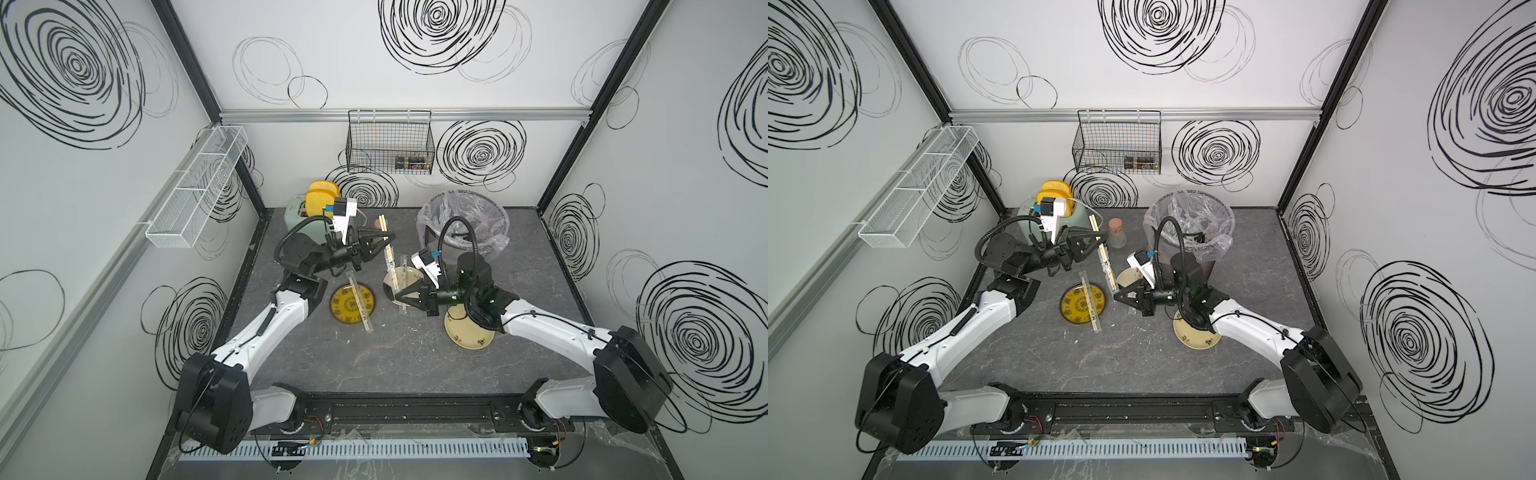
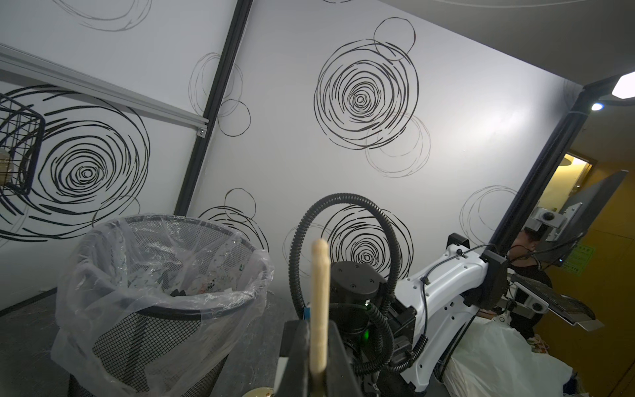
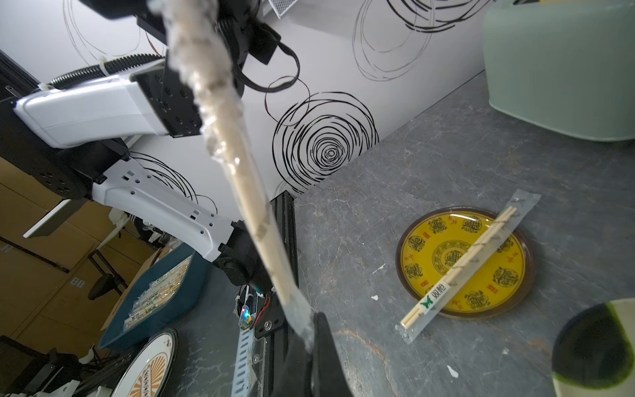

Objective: Remove the packaging of disposable chopsticks
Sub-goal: Remove the packet bag from the disposable chopsticks.

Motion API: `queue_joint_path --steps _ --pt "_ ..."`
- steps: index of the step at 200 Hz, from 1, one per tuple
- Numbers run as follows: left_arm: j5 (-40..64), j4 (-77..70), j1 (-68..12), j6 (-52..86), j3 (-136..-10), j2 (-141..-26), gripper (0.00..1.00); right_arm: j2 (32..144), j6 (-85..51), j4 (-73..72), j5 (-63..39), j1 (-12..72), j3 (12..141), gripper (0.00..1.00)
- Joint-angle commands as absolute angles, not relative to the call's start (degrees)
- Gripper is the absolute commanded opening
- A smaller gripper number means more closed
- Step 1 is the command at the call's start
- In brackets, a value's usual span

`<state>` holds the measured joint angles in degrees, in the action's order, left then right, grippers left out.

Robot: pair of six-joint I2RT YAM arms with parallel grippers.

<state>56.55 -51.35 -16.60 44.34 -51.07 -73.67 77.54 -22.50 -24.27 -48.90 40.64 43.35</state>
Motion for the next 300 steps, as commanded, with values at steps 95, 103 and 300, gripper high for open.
queue_joint_path --steps 95,103,300 --pt "57.26 -54.92 -14.94 44.12 -49.92 -71.90 0.00 72.56 -21.62 -21.57 -43.05 42.36 34.56 0.23" --pt "57.30 -54.92 -14.94 44.12 -49.84 -71.91 0.00 72.42 -21.41 -21.16 -43.10 42.36 35.31 0.33" --pt "58.01 -54.97 -15.82 43.95 -49.13 -71.70 0.00 77.80 -19.38 -21.63 -44.53 42.98 46.00 0.10"
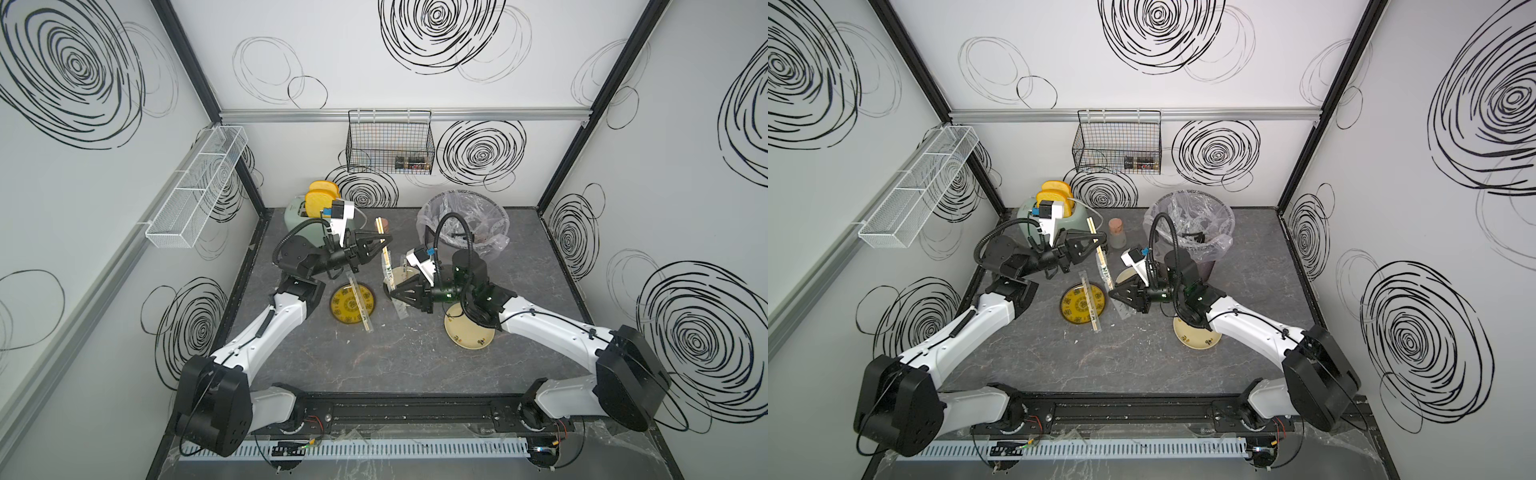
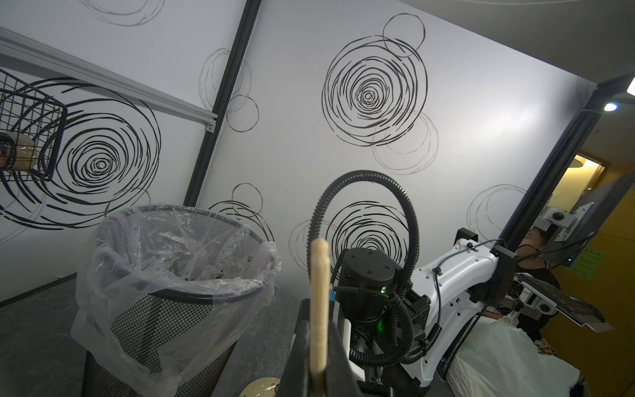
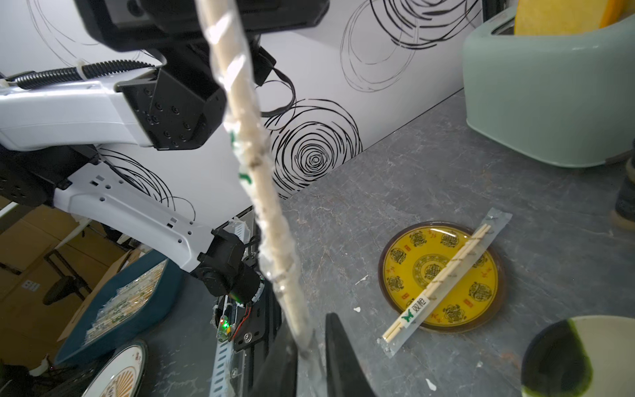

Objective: Remove the packaging of disposable chopsticks
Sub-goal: Remove the packet bag from the disposable chopsticks.

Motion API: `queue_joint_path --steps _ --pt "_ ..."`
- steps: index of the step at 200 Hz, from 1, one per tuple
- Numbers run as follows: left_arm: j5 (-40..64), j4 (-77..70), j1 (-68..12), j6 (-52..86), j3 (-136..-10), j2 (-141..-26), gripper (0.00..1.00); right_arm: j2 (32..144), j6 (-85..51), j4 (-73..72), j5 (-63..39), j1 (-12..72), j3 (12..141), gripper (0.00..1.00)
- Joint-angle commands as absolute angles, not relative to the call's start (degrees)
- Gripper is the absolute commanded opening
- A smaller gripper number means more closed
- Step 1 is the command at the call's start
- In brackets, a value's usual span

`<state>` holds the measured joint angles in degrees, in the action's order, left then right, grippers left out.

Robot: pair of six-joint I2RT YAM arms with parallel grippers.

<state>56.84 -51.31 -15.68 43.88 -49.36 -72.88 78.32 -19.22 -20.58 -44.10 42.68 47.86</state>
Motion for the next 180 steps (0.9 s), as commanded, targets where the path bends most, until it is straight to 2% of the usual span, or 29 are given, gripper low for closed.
queue_joint_path --steps 1,57,180 --pt "58.01 -54.99 -15.82 43.95 -49.13 -71.71 0.00 77.79 -19.36 -21.63 -44.50 42.98 45.90 0.10" --pt "58.10 -55.02 -15.51 43.95 -49.13 -71.75 0.00 76.29 -20.51 -22.28 -43.15 43.24 41.07 0.00" --pt "58.12 -55.04 -15.54 43.86 -49.13 -71.85 0.00 73.42 -21.09 -18.56 -39.03 43.24 37.08 0.00"
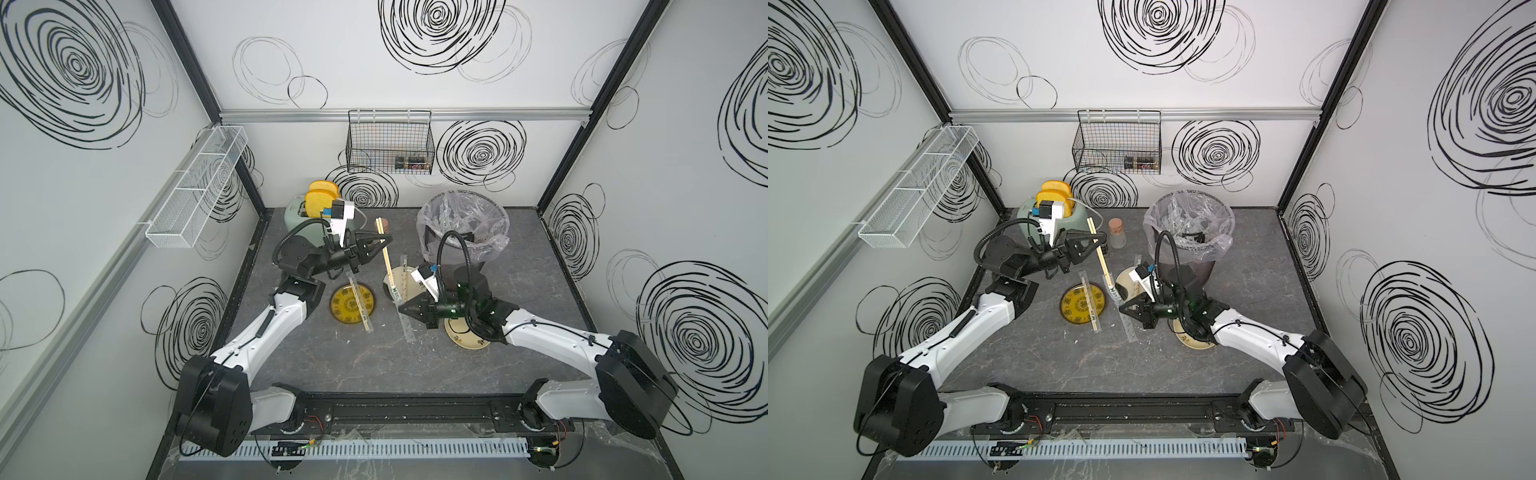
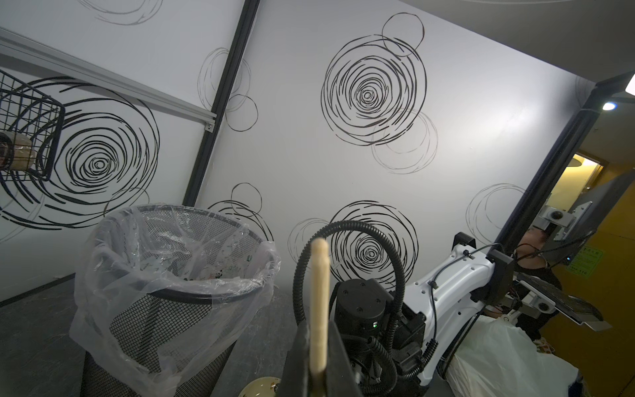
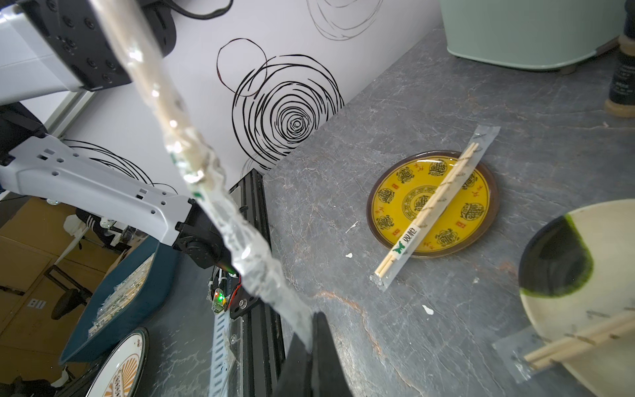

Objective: Remove the packaging of disposable chopsticks
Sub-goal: Remove the packet bag from the disposable chopsticks.

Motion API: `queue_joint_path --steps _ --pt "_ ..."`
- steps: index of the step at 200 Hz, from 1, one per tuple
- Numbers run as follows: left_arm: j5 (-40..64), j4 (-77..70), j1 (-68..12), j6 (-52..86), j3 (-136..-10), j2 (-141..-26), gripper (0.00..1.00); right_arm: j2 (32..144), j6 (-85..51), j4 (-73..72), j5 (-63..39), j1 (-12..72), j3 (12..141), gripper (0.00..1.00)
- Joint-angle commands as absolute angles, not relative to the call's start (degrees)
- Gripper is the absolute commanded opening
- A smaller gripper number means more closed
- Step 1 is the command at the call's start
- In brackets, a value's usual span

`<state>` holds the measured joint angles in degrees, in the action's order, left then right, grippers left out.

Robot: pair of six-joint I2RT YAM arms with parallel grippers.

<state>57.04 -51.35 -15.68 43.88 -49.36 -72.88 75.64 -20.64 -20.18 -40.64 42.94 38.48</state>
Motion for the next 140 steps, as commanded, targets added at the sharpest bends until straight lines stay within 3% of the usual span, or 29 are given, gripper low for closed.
queue_joint_path --steps 1,66,140 --pt "58.15 -55.07 -15.55 43.86 -49.13 -71.83 0.00 73.40 -21.09 -18.51 -38.94 43.20 37.00 0.00" --pt "58.36 -55.05 -15.48 43.61 -49.13 -71.89 0.00 65.08 -21.71 -10.68 -32.95 42.57 31.75 0.00" --pt "58.61 -53.54 -15.41 42.44 -49.22 -71.46 0.00 44.63 -21.71 4.99 -15.92 40.17 34.70 0.00"
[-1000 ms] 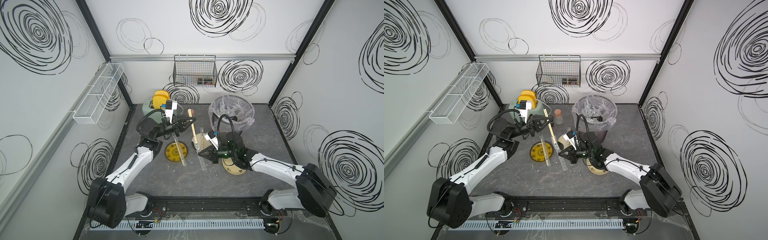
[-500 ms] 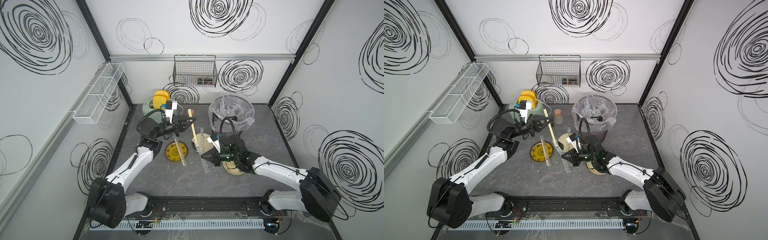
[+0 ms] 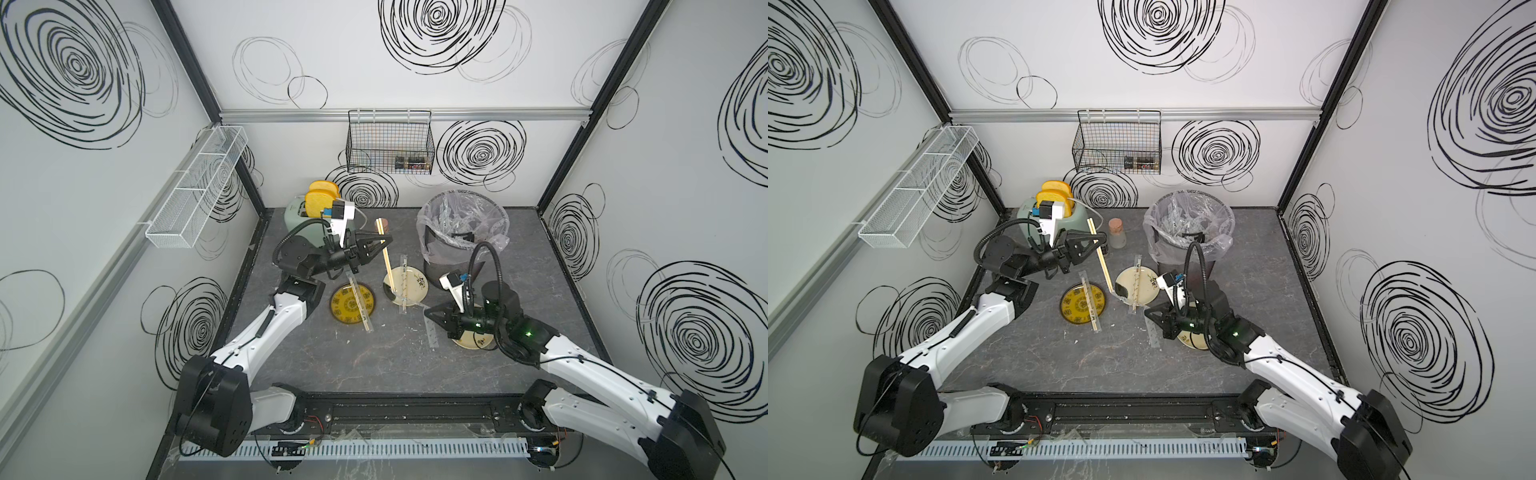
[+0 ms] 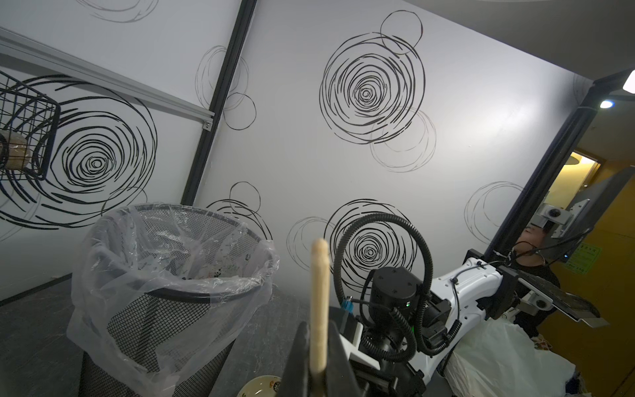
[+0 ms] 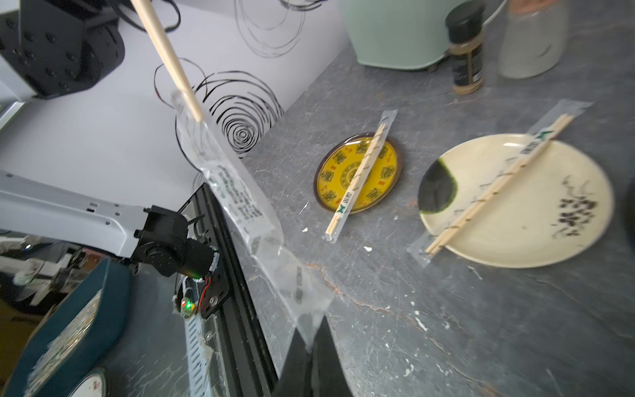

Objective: Remove the packaging of disposable chopsticks
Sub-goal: Remove the packet bag from the disposable chopsticks, then place the packet bag in the trash bin.

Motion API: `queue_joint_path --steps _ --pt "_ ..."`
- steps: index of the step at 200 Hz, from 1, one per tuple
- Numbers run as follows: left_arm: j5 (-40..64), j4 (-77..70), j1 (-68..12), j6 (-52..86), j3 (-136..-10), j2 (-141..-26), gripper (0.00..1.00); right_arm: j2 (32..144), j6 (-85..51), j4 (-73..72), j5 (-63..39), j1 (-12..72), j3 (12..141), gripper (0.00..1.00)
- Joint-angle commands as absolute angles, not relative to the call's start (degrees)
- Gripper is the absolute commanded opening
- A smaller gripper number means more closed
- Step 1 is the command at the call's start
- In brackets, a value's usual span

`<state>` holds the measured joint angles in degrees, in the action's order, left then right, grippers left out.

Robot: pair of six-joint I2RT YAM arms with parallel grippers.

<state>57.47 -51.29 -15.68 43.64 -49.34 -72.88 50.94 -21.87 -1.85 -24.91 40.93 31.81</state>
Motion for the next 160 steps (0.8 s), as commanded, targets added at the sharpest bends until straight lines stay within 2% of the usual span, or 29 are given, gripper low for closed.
queue_joint_path --steps 1,28,59,86,112,124,160 --pt "58.61 -53.49 -15.44 42.40 -49.22 -71.46 0.00 44.33 -21.67 5.27 -15.61 40.12 34.88 0.00" --pt "58.66 -53.13 -15.56 42.27 -49.31 -71.81 0.00 41.33 -21.03 11.31 -11.74 38.28 41.42 0.00" --pt "58.71 -52.91 -15.71 42.28 -49.31 -72.03 0.00 45.31 -19.22 14.69 -6.21 37.16 52.60 0.00" --pt "58.71 -52.40 -16.08 41.86 -49.30 -72.00 0.00 56.58 -16.58 21.42 -1.71 30.57 67.33 0.00" --pt "58.71 -51.37 -16.24 41.08 -49.46 -71.91 0.00 67.35 -15.01 25.30 -7.45 18.33 78.35 0.00" --pt "58.54 -50.33 -16.24 40.19 -49.57 -71.73 0.00 71.21 -13.86 27.06 -6.96 14.68 82.04 0.00" --pt "57.83 -45.23 -16.21 36.44 -50.45 -71.16 0.00 81.47 -8.53 27.02 -7.18 11.16 87.25 0.00"
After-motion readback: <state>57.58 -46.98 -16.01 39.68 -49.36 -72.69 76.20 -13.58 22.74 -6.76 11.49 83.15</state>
